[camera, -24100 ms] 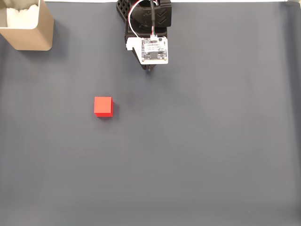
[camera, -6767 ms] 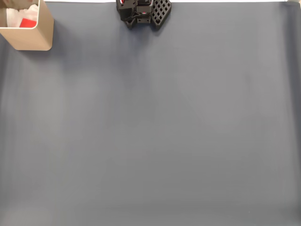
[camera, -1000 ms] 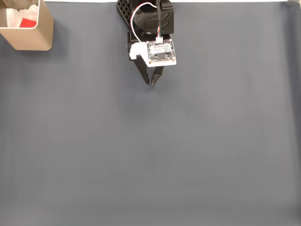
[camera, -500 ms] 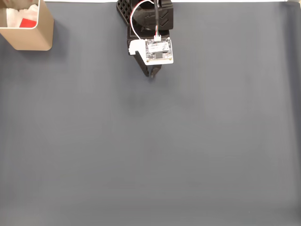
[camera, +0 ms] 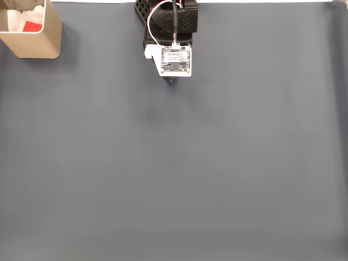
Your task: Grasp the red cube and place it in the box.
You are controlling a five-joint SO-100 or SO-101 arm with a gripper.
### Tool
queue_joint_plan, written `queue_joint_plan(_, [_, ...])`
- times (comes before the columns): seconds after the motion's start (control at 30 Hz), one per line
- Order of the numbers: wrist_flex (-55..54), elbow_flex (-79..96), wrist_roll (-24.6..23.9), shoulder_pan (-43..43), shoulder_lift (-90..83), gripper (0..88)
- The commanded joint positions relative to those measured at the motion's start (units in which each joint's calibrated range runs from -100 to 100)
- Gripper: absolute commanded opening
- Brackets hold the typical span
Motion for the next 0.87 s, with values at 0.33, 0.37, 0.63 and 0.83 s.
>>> queue_joint_plan(0.33, [4.3,0.8,1.1,0.6,-0.4,0.2])
queue_joint_plan(0.37, [4.3,0.8,1.1,0.6,-0.4,0.2])
queue_joint_plan(0.63, [4.3,0.8,1.1,0.6,-0.4,0.2])
queue_joint_plan(0.83, [4.3,0.8,1.1,0.6,-0.4,0.2])
